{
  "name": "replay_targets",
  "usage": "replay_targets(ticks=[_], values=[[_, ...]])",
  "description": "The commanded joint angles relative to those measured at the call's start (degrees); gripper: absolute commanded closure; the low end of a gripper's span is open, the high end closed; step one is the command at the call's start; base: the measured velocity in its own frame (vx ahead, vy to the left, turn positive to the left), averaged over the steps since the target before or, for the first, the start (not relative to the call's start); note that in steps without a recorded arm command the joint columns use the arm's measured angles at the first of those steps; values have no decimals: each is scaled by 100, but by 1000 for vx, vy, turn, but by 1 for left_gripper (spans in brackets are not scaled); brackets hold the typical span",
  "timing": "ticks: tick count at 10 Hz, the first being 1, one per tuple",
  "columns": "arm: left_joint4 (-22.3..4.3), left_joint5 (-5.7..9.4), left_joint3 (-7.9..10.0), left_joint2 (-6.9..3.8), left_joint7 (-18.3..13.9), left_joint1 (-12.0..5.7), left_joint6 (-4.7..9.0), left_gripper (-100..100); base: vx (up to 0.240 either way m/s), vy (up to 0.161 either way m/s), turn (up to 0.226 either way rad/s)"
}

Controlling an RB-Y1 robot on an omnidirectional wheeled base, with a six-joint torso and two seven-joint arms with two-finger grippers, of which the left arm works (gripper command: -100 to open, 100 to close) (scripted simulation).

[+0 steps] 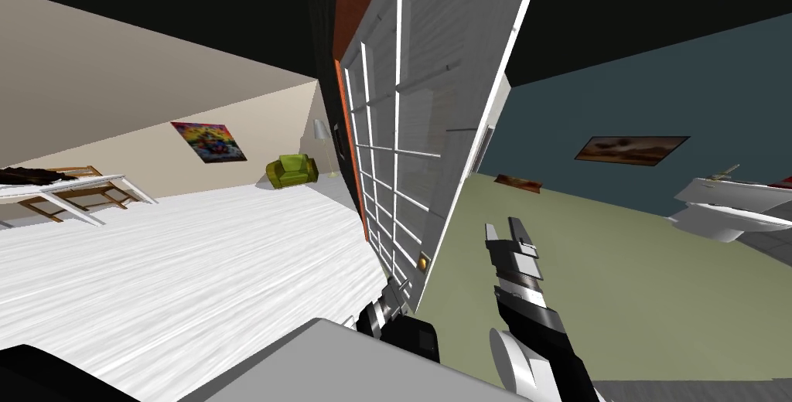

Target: Push the door open

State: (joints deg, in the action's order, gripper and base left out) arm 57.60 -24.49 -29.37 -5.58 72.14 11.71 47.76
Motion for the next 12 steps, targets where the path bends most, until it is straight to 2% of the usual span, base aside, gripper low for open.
replay_targets(ticks=[1,3,4,6,7,12], values=[[0,0,0,-1,0,1,0,100,-14,16,0],[0,0,0,-1,0,1,0,100,-4,3,0],[37,64,153,19,102,49,-37,-100,-43,-75,250],[70,122,290,51,193,92,-69,-100,-125,-109,183],[67,99,237,34,158,88,-47,-100,-49,-44,25],[-15,110,302,90,190,-10,-106,-100,138,-113,-17]])
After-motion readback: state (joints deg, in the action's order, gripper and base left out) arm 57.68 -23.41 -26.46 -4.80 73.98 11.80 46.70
